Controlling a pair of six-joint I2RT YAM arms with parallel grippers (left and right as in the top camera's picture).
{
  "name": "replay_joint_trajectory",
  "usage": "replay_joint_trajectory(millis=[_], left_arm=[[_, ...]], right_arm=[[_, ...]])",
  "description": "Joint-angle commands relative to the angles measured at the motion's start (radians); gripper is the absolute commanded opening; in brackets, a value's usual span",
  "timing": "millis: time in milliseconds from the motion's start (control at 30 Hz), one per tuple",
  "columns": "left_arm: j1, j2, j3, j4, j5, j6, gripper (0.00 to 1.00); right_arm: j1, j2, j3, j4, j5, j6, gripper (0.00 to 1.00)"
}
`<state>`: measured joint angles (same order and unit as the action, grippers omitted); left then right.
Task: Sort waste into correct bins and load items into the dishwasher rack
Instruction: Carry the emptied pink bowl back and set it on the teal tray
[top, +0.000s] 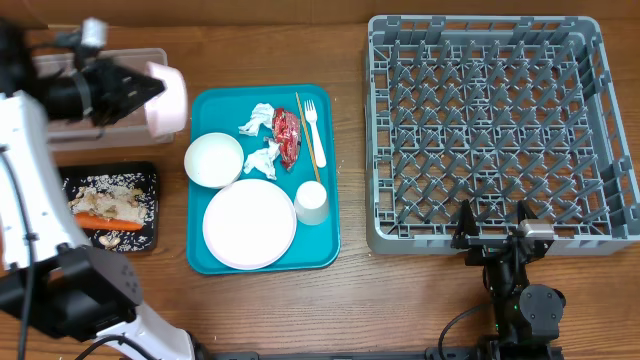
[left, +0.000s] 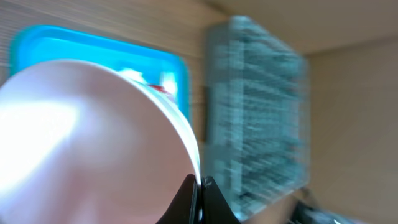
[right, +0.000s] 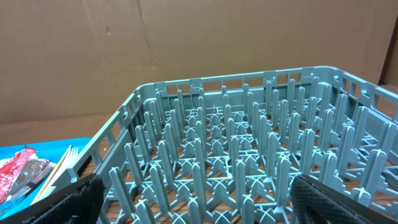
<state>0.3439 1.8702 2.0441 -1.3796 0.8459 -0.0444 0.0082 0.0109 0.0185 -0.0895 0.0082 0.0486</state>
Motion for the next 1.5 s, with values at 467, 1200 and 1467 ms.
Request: replay_joint_trajectory(millis=[467, 1200, 1467], left_arm=[[-0.471, 0.081, 0.098, 0.235, -0.906, -0.406, 0.04], [-0.497, 0.415, 0.098, 0.322, -0.932, -0.397, 0.04], [-0.509, 0.446, 0.098, 0.311, -0.932, -0.397, 0.09]], right_arm=[[0.006, -0.008, -0.010, 0.006, 0.013, 0.004, 1.00], [0.006, -0.008, -0.010, 0.006, 0.013, 0.004, 1.00], [0.006, -0.008, -0.010, 0.006, 0.013, 0.004, 1.00]])
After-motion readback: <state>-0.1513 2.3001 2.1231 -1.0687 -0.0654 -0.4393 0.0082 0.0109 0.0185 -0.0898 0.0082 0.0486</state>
